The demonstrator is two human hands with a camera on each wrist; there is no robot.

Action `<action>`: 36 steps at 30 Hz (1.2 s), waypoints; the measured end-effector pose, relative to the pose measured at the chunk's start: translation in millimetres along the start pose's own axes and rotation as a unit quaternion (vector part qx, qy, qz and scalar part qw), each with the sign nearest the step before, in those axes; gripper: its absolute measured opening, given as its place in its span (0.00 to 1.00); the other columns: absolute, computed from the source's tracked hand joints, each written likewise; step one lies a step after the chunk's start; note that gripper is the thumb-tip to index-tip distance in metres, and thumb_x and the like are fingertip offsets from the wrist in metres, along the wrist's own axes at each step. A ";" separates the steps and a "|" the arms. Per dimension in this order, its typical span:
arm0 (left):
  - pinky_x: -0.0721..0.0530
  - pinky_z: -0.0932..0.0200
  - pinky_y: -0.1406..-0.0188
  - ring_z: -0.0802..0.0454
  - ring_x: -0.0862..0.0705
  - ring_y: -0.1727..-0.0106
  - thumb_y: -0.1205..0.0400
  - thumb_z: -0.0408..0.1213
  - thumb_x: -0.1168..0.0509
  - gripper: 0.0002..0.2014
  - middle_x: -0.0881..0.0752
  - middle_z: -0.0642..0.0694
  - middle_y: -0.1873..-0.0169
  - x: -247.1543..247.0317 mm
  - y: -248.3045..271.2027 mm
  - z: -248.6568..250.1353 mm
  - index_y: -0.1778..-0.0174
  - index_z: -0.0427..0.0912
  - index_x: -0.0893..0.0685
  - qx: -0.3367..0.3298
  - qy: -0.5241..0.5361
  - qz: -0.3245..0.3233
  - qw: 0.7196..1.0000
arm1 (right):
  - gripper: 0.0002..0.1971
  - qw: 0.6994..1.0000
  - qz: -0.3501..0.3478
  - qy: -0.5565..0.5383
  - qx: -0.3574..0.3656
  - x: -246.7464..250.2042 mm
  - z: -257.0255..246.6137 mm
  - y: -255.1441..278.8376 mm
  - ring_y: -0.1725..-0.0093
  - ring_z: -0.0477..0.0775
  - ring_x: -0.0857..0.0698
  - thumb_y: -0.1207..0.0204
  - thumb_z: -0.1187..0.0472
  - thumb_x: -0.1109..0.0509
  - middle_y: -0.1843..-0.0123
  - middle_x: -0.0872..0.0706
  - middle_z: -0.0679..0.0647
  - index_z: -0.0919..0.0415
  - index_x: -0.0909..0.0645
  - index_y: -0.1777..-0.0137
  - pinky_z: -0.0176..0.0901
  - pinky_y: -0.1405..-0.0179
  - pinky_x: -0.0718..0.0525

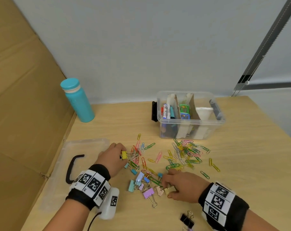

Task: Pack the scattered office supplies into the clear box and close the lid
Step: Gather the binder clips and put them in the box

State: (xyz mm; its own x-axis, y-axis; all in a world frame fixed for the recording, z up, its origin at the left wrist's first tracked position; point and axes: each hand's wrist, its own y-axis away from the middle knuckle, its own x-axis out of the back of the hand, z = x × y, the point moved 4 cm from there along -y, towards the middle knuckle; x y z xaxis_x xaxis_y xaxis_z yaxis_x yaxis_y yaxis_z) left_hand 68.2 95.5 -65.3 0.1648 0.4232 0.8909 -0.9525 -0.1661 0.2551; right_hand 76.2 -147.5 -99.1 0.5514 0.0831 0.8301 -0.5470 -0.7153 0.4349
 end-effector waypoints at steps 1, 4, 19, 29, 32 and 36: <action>0.24 0.50 0.35 0.51 0.20 0.45 0.19 0.46 0.35 0.17 0.25 0.52 0.47 2.5 1.2 2.7 0.36 0.50 0.27 -0.008 0.013 0.002 1.000 | 0.15 1.000 -0.002 0.001 -0.002 0.0 -0.1 1.3 0.53 0.55 0.21 0.25 0.52 0.33 0.40 0.27 0.49 0.46 0.29 0.40 0.46 0.56 0.23; 0.23 0.51 0.36 0.52 0.21 0.46 0.19 0.47 0.36 0.16 0.26 0.53 0.49 4.1 3.0 14.7 0.36 0.49 0.27 -0.031 0.044 0.008 0.999 | 0.14 0.998 0.009 -0.060 0.002 6.5 1.2 10.7 0.55 0.54 0.21 0.27 0.53 0.33 0.44 0.27 0.47 0.45 0.29 0.42 0.48 0.55 0.21; 0.22 0.51 0.36 0.50 0.19 0.42 0.15 0.45 0.43 0.13 0.28 0.51 0.38 -33.4 9.9 76.4 0.35 0.49 0.30 -0.021 0.090 -0.008 0.996 | 0.09 0.874 0.399 -0.256 -0.108 211.2 130.4 44.4 0.57 0.60 0.15 0.23 0.56 0.31 0.54 0.18 0.58 0.57 0.19 0.46 0.53 0.55 0.16; 0.22 0.60 0.43 0.56 0.20 0.47 0.14 0.45 0.44 0.13 0.30 0.52 0.41 -44.4 23.4 99.4 0.35 0.49 0.30 -0.020 0.078 0.006 0.997 | 0.21 0.923 0.255 -0.224 -0.184 232.7 180.9 -26.8 0.28 0.62 0.25 0.19 0.67 0.42 0.26 0.24 0.63 0.66 0.28 0.26 0.48 0.30 0.29; 0.22 0.63 0.43 0.59 0.21 0.46 0.14 0.46 0.44 0.13 0.30 0.54 0.40 -46.6 27.3 103.3 0.35 0.51 0.30 -0.022 0.082 0.010 0.996 | 0.22 0.920 0.311 -0.185 -0.151 215.2 173.5 -4.8 0.26 0.59 0.27 0.18 0.69 0.45 0.25 0.27 0.61 0.65 0.30 0.25 0.44 0.28 0.31; 0.23 0.62 0.41 0.62 0.22 0.47 0.15 0.50 0.45 0.13 0.31 0.59 0.42 -33.6 28.0 131.2 0.35 0.57 0.32 -0.055 0.088 0.045 0.994 | 0.23 0.901 0.399 -0.096 -0.143 170.0 179.5 21.1 0.26 0.58 0.30 0.16 0.63 0.46 0.24 0.30 0.60 0.64 0.35 0.22 0.46 0.25 0.33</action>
State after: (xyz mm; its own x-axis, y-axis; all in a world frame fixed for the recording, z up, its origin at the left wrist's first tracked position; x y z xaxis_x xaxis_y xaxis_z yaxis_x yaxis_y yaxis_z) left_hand 69.7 -40.2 -38.9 0.0393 0.5621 0.8261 -0.9852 -0.1162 0.1259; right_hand 271.5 -273.1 -11.5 -0.0050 -0.5197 0.8543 -0.9421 -0.2840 -0.1783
